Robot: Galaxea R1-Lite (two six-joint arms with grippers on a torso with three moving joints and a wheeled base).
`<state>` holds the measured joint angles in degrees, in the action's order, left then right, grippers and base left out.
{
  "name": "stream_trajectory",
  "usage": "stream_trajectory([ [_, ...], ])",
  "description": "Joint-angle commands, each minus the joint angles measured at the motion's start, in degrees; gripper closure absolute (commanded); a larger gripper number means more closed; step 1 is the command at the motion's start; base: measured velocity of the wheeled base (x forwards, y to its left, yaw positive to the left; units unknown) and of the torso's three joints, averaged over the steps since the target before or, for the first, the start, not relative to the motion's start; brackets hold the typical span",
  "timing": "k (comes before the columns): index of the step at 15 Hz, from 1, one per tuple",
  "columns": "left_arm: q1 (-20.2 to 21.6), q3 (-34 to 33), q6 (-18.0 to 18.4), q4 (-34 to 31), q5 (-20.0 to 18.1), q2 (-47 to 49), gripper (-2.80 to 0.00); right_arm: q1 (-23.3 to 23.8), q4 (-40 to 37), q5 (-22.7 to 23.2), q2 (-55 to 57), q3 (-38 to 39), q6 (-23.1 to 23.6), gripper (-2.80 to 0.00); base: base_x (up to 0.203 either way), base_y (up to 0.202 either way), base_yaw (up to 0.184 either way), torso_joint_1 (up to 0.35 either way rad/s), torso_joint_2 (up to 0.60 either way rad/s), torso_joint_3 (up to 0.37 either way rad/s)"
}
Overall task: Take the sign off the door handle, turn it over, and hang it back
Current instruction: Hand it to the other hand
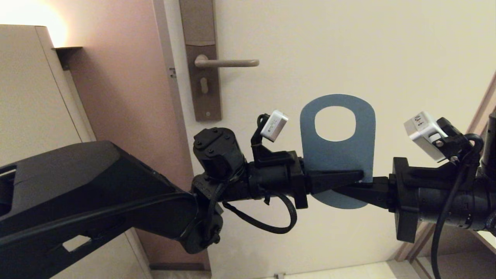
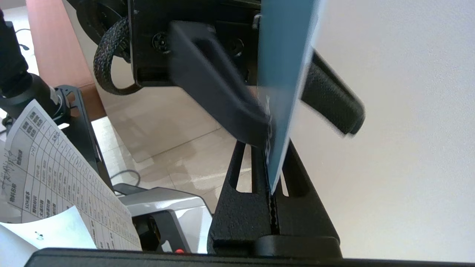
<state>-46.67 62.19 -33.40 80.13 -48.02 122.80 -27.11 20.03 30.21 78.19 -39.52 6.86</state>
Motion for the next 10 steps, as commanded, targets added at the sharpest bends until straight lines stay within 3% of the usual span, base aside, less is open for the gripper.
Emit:
stream_trajectory([
  [1,0.0,-0.6,-0.2,0.6,-0.5,-0.3,-2.8,0.0,0.0,0.1,-0.1,0.1,0.0,0.0,0.0,0.0,0.0,0.0,0.0,0.0],
  [5,1.1,-2.2,0.0,0.8,-0.5,-0.7,-2.8,0.0,0.0,0.1,-0.1,0.4,0.0,0.0,0.0,0.0,0.0,0.0,0.0,0.0],
  [10,6.3,-7.2,0.2,4.4,-0.8,-0.9,-2.8,0.0,0.0,0.1,-1.4,2.2,0.0,0.0,0.0,0.0,0.0,0.0,0.0,0.0],
])
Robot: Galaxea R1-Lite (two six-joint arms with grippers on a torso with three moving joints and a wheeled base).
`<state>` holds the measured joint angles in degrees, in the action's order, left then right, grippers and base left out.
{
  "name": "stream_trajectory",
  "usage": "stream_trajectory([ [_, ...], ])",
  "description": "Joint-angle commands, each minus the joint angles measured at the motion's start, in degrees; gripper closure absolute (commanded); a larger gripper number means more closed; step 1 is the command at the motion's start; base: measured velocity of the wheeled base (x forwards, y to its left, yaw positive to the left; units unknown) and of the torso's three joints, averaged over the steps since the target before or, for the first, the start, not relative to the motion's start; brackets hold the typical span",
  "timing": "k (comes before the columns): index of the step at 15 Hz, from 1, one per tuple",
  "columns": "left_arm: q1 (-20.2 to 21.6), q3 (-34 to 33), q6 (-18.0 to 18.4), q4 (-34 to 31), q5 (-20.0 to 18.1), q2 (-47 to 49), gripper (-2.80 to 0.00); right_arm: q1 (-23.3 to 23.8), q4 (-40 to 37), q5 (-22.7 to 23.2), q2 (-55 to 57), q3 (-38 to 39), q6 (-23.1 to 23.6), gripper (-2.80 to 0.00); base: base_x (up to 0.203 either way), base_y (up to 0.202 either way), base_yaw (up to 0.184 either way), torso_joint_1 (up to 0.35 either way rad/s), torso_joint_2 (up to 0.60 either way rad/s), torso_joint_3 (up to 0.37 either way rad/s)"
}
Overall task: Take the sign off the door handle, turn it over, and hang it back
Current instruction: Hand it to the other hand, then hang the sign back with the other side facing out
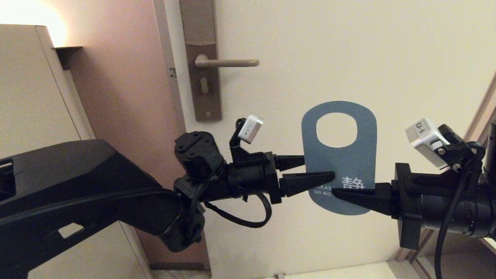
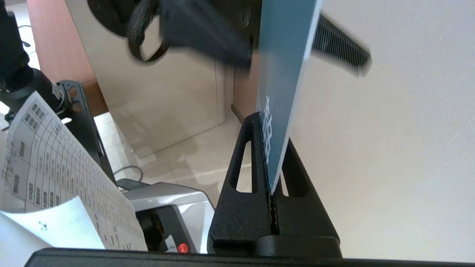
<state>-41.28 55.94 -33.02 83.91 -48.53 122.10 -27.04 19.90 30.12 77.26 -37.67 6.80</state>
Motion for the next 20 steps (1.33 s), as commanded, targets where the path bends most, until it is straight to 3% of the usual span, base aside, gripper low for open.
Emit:
stream_trajectory([
  [1,1.9,-2.3,-0.2,1.3,-0.3,-0.8,-2.8,0.0,0.1,0.2,-0.7,0.7,0.1,0.0,0.0,0.0,0.0,0.0,0.0,0.0],
  [7,5.1,-9.7,0.7,1.7,-0.1,-6.2,-2.8,0.1,0.1,0.1,-0.9,1.0,0.1,0.0,0.0,0.0,0.0,0.0,0.0,0.0],
  [10,6.9,-13.0,4.6,2.1,0.0,-8.0,-2.8,0.3,0.1,0.0,-1.1,1.0,0.1,0.0,0.0,0.0,0.0,0.0,0.0,0.0],
  [14,8.7,-18.0,6.5,2.1,0.0,-12.0,-2.8,1.6,0.1,0.0,-1.8,1.7,0.1,0.0,0.0,0.0,0.0,0.0,0.0,0.0],
  [15,9.3,-19.0,7.3,2.1,0.0,-12.9,0.0,1.7,0.1,0.0,-1.9,2.1,0.1,0.0,0.0,0.0,0.0,0.0,0.0,0.0],
  [20,12.6,-24.4,7.7,1.9,0.0,-18.8,0.0,2.0,0.1,-0.1,-3.1,4.3,0.1,0.0,0.0,0.0,0.0,0.0,0.0,0.0],
])
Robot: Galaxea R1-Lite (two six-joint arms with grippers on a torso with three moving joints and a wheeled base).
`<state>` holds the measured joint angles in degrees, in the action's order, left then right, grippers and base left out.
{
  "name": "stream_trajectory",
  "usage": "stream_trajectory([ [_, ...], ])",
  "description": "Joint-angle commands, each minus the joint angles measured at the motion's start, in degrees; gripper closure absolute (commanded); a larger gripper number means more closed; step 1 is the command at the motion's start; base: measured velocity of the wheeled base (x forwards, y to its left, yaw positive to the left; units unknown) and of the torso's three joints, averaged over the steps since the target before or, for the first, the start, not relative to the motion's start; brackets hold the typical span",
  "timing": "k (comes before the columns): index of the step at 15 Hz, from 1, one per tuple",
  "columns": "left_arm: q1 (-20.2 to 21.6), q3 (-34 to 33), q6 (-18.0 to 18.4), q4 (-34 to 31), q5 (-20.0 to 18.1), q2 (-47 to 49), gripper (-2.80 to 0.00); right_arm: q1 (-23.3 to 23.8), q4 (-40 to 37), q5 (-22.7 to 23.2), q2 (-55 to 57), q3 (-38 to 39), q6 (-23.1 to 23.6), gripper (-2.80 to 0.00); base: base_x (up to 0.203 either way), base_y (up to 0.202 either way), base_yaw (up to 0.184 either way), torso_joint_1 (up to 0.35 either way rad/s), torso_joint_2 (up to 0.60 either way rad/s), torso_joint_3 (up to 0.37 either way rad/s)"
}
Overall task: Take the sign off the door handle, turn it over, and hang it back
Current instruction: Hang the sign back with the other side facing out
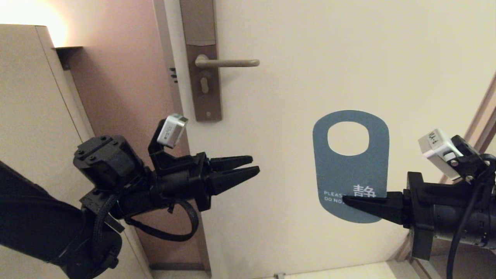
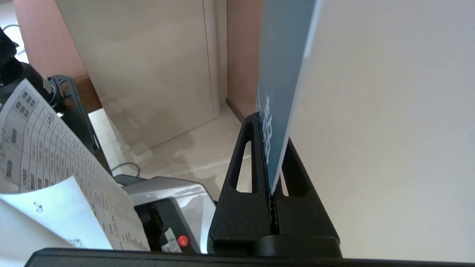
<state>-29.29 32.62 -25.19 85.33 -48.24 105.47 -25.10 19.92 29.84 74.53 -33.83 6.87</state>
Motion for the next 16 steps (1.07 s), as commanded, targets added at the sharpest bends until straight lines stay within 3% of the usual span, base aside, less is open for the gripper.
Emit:
stream_trajectory([
  [1,1.5,-2.6,-0.1,0.4,-0.3,-3.8,0.0,0.4,0.1,0.2,-1.0,1.5,0.1,0.0,0.0,0.0,0.0,0.0,0.0,0.0],
  [5,6.3,-8.2,1.8,0.1,-0.1,-9.5,0.0,1.3,0.1,0.1,-2.5,3.7,0.2,0.0,0.0,0.0,0.0,0.0,0.0,0.0],
  [8,11.7,-13.0,7.5,-0.2,1.7,-12.1,0.0,3.8,0.1,0.1,-2.5,3.7,1.3,0.0,0.0,0.0,0.0,0.0,0.0,0.0],
  [10,14.6,-15.8,13.9,-1.5,7.3,-12.7,0.0,4.8,0.1,0.1,-2.5,3.9,1.7,0.0,0.0,0.0,0.0,0.0,0.0,0.0],
  [13,17.4,-20.7,25.4,-3.3,18.6,-13.0,0.0,5.6,0.1,0.1,-3.1,3.9,1.8,0.0,0.0,0.0,0.0,0.0,0.0,0.0],
  [16,17.6,-24.0,28.8,-3.6,31.8,-15.1,0.0,6.6,0.1,0.1,-3.8,4.3,2.1,0.0,0.0,0.0,0.0,0.0,0.0,0.0],
])
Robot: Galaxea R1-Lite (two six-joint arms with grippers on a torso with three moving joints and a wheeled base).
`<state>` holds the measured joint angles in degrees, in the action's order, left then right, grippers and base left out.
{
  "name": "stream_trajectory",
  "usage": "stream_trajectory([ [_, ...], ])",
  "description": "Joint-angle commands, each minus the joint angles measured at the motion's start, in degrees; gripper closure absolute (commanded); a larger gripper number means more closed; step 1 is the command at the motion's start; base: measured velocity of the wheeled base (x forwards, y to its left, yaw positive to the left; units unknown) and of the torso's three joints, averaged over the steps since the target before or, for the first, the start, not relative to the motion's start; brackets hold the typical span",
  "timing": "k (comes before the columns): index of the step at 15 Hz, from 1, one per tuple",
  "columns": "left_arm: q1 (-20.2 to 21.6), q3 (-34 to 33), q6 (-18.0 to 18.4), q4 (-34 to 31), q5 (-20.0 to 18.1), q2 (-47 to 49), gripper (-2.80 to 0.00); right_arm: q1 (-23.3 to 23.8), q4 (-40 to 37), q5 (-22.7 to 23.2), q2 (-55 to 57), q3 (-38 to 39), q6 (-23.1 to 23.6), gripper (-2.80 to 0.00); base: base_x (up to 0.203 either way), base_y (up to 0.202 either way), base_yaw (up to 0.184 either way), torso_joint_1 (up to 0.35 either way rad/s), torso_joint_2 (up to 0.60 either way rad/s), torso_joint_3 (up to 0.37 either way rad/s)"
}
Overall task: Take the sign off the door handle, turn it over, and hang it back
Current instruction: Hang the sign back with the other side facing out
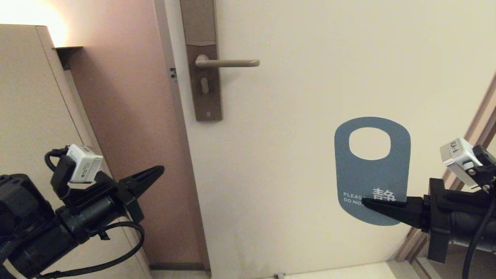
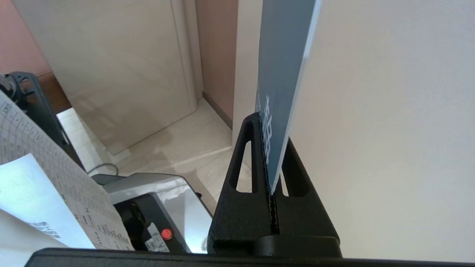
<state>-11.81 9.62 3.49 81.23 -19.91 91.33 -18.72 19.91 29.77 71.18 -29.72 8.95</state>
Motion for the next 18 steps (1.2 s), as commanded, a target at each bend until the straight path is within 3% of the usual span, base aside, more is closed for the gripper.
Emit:
stream_trajectory([
  [1,0.1,-2.4,0.4,0.0,8.5,-2.4,0.0,0.3,0.1,0.2,-0.7,0.5,0.0,0.0,0.0,0.0,0.0,0.0,0.0,0.0],
  [4,0.9,-6.0,0.6,-2.9,16.5,-9.1,0.0,0.4,0.1,0.2,-1.9,1.8,0.0,0.0,0.0,0.0,0.0,0.0,0.0,0.0],
  [7,5.8,-8.3,1.1,-8.7,23.0,-16.3,0.0,0.4,0.1,0.2,-2.3,2.2,-0.1,0.0,0.0,0.0,0.0,0.0,0.0,0.0],
  [10,11.1,-9.5,1.4,-12.8,25.3,-22.4,0.0,0.5,0.1,0.2,-2.2,2.2,-0.1,0.0,0.0,0.0,0.0,0.0,0.0,0.0],
  [13,12.8,-9.5,1.3,-17.3,26.2,-28.7,0.0,1.7,0.1,0.2,-2.3,2.2,-0.1,0.0,0.0,0.0,0.0,0.0,0.0,0.0],
  [18,13.5,-9.4,1.3,-36.6,27.1,-46.9,0.0,2.6,0.1,0.2,-2.3,2.0,0.0,0.0,0.0,0.0,0.0,0.0,0.0,0.0],
])
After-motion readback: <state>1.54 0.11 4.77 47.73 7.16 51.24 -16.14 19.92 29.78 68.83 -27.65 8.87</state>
